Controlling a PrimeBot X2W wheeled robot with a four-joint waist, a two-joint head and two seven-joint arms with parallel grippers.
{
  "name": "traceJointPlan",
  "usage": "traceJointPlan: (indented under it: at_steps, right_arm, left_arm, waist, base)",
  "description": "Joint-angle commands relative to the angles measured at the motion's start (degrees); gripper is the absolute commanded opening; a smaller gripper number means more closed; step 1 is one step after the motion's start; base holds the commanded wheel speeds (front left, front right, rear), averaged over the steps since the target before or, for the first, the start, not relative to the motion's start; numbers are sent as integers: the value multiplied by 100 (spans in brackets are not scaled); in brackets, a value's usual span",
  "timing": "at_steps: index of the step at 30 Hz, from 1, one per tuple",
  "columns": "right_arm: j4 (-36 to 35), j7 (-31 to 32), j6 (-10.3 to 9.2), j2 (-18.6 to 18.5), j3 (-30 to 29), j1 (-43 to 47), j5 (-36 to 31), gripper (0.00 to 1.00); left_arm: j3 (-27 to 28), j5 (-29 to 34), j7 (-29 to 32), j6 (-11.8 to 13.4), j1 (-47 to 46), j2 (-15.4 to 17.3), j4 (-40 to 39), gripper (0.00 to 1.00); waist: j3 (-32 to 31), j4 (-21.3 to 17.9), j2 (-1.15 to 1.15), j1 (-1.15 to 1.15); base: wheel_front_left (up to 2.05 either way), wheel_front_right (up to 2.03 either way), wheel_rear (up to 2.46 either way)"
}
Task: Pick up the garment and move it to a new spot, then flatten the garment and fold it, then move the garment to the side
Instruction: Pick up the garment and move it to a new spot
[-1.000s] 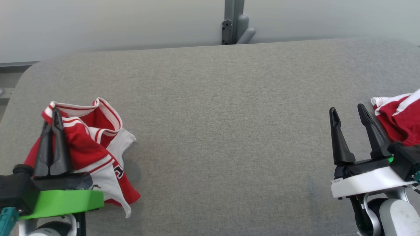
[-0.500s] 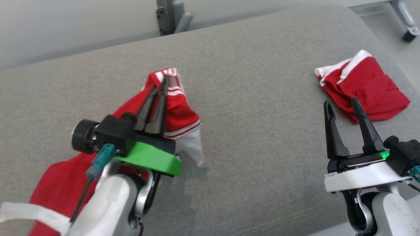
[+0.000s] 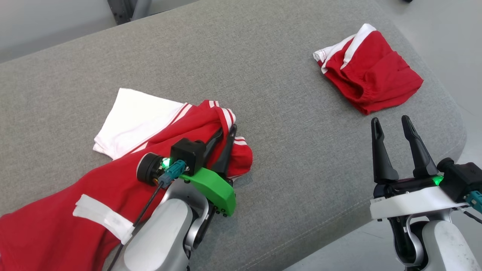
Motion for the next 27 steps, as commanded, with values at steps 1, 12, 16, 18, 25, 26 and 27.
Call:
traceJointPlan:
  at_steps: [1, 12, 16, 18, 25, 26, 27]
  right_arm:
    - [29, -34, -6, -2, -10, -41, -9, 100]
    - [36, 52, -6, -111, 24, 215, -139, 100]
    - [-16, 131, -6, -145, 47, 328, -190, 100]
    - [-34, 154, -6, -170, 58, 370, -211, 100]
    - [-74, 252, -6, -286, 71, 509, -273, 100]
    - [-73, 286, -6, -321, 104, 556, -302, 100]
    - [-75, 301, -6, -349, 125, 580, -316, 100]
  left_arm:
    - [3, -76, -72, -55, -74, -13, 56, 100]
    - [366, -237, -664, 184, 471, 174, -162, 100]
    - [770, -335, -767, 438, 770, 440, -394, 100]
    - [983, -365, -804, 541, 930, 593, -525, 100]
    - [1591, -476, -853, 772, 1571, 1114, -1031, 100]
    - [1719, -514, -857, 804, 1767, 1260, -1178, 100]
    - [1768, -552, -851, 816, 1866, 1322, -1259, 100]
  waist:
    - [-42, 70, 0, 0]
    - [-682, 827, 0, 0]
    - [-860, 1124, 0, 0]
    - [-917, 1245, 0, 0]
    - [-1065, 1575, 0, 0]
    - [-1117, 1631, 0, 0]
    - [-1136, 1652, 0, 0]
  base:
    - [0, 0, 0]
    - [0, 0, 0]
    - [0, 0, 0]
    - [0, 0, 0]
    - [0, 0, 0]
    - [0, 0, 0]
    - [0, 0, 0]
